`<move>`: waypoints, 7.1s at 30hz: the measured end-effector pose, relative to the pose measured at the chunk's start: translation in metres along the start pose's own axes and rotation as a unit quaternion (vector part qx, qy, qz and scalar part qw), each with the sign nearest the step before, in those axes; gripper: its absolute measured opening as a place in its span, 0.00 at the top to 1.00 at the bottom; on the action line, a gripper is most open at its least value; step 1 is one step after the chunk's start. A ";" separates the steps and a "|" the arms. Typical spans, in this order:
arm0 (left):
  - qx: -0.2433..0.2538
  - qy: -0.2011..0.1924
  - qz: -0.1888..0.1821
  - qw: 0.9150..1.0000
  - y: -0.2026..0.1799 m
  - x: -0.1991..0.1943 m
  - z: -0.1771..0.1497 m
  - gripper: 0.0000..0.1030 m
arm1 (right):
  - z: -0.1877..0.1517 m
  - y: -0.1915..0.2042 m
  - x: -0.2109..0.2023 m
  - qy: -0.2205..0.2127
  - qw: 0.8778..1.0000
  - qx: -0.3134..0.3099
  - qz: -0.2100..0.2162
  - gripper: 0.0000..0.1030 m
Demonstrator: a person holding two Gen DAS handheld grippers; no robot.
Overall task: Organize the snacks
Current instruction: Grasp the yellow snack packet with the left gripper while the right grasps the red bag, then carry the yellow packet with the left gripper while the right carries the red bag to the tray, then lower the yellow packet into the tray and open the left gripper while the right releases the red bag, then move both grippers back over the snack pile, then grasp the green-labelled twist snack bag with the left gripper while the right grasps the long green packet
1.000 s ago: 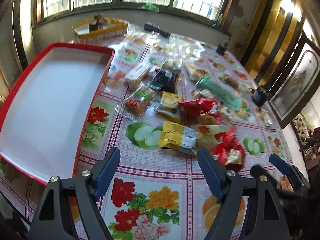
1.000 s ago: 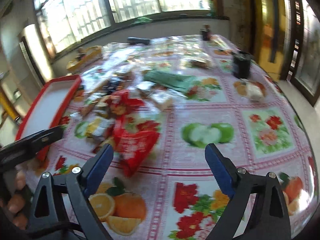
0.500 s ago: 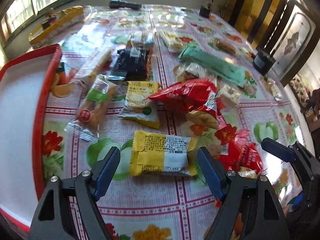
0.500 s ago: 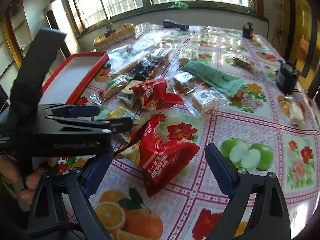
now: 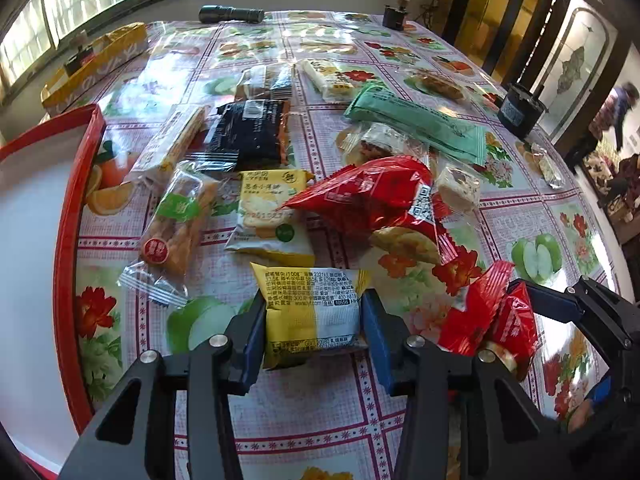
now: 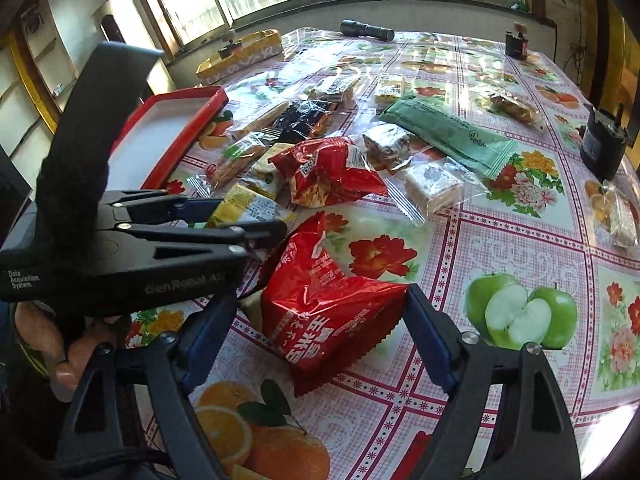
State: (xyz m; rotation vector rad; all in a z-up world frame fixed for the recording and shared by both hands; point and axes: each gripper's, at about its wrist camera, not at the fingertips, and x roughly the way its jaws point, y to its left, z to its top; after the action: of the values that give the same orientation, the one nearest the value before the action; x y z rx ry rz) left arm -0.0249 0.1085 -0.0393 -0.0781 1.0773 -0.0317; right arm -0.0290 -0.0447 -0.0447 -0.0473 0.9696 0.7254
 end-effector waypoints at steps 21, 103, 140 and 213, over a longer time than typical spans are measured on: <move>-0.043 -0.052 -0.020 0.998 0.028 -0.052 -0.028 0.88 | 0.004 0.010 -0.049 -0.055 0.998 0.024 0.012 0.26; -0.258 -0.120 0.105 0.953 0.228 -0.126 -0.093 0.87 | 0.063 0.229 0.104 0.018 0.977 -0.159 0.140 0.26; -0.183 -0.152 0.160 0.958 0.117 -0.135 -0.062 0.35 | 0.026 0.072 0.005 -0.048 0.996 0.022 0.070 0.15; -0.048 0.018 0.076 0.996 0.063 0.000 0.045 0.28 | 0.119 -0.104 0.024 -0.002 0.999 -0.026 -0.032 0.28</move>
State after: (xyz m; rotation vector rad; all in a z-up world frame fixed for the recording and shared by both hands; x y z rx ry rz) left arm 0.0142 0.1730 -0.0234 -0.0825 1.1183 0.1572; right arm 0.1272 -0.0702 -0.0225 -0.1229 0.9415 0.6914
